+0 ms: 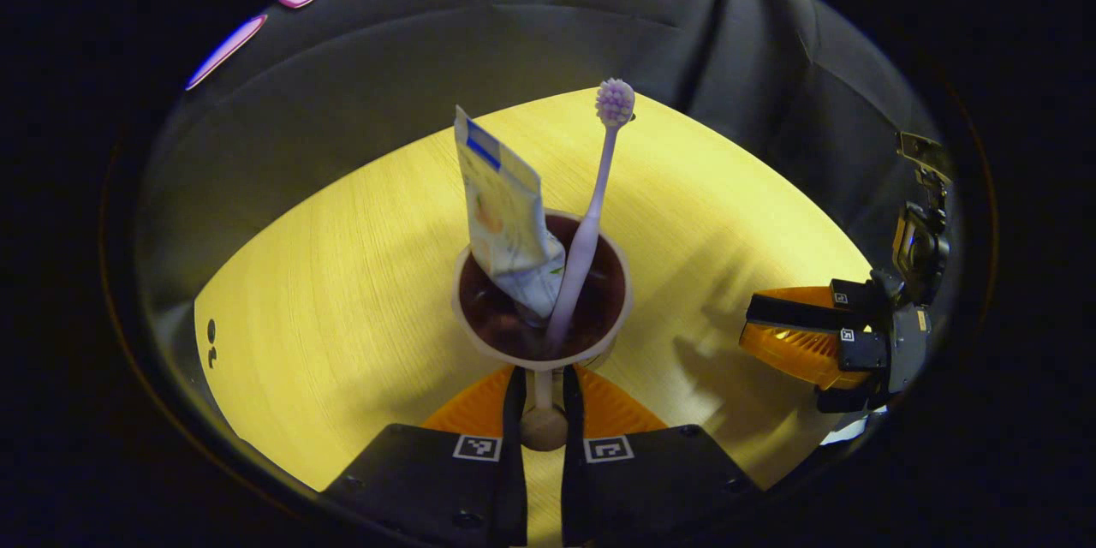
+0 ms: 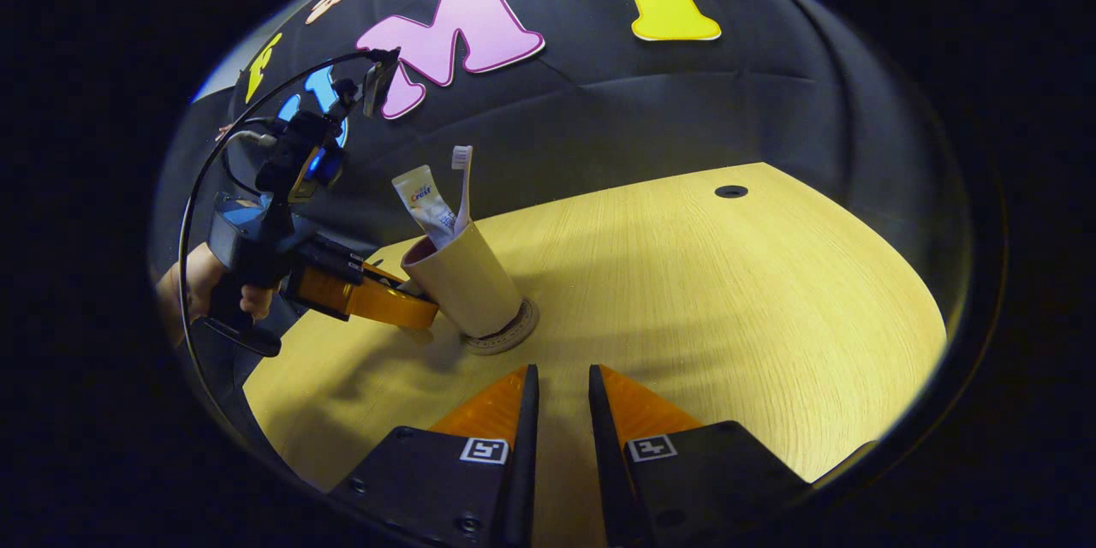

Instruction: Put the toothbrush and toothpaste on the desktop into the cup, then pick up the cup and place it on the coaster on the desktop.

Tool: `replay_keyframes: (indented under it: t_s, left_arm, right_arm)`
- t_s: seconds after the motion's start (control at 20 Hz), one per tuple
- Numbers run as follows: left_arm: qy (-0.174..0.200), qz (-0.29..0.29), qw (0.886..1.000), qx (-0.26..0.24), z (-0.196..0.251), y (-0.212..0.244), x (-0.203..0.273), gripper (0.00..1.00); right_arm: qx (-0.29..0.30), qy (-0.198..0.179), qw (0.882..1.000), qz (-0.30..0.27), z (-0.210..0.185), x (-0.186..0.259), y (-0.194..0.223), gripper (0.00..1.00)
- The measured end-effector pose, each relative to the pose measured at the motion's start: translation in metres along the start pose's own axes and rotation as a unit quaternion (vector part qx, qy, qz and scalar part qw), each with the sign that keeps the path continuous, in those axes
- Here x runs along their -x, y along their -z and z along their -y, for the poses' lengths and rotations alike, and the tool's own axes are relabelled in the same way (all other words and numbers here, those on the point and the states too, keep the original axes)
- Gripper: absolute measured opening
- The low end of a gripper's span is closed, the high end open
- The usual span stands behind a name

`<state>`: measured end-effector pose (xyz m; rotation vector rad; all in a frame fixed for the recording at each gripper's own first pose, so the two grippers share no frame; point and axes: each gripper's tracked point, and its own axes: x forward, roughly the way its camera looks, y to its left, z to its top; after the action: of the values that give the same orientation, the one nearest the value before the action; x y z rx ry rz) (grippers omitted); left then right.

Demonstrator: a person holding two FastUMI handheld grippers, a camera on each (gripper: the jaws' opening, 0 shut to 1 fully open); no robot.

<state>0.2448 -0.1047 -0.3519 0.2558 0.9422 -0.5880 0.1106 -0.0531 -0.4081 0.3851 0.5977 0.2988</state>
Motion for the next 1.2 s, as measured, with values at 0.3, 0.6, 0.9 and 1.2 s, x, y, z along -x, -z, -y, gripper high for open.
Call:
replay_keyframes:
  t_s: [0.3, 0.6, 0.9, 1.2]
  left_arm:
    - [0.002, -0.013, 1.000, -0.004, 0.001, 0.002, 0.001, 0.16]
    - [-0.005, -0.009, 1.000, -0.017, -0.001, 0.001, 0.003, 0.27]
    - [-0.020, 0.001, 0.999, -0.026, -0.009, -0.005, 0.002, 0.66]
    - [-0.034, -0.001, 0.999, -0.031, -0.015, -0.001, 0.003, 0.97]
  right_arm:
    - [-0.003, 0.007, 1.000, 0.005, 0.006, 0.003, -0.001, 0.36]
    - [-0.015, 0.005, 1.000, 0.004, 0.003, 0.001, -0.002, 0.35]
    - [-0.013, 0.004, 1.000, 0.001, -0.001, -0.001, 0.000, 0.35]
    - [-0.008, 0.006, 1.000, 0.001, -0.004, -0.002, 0.001, 0.35]
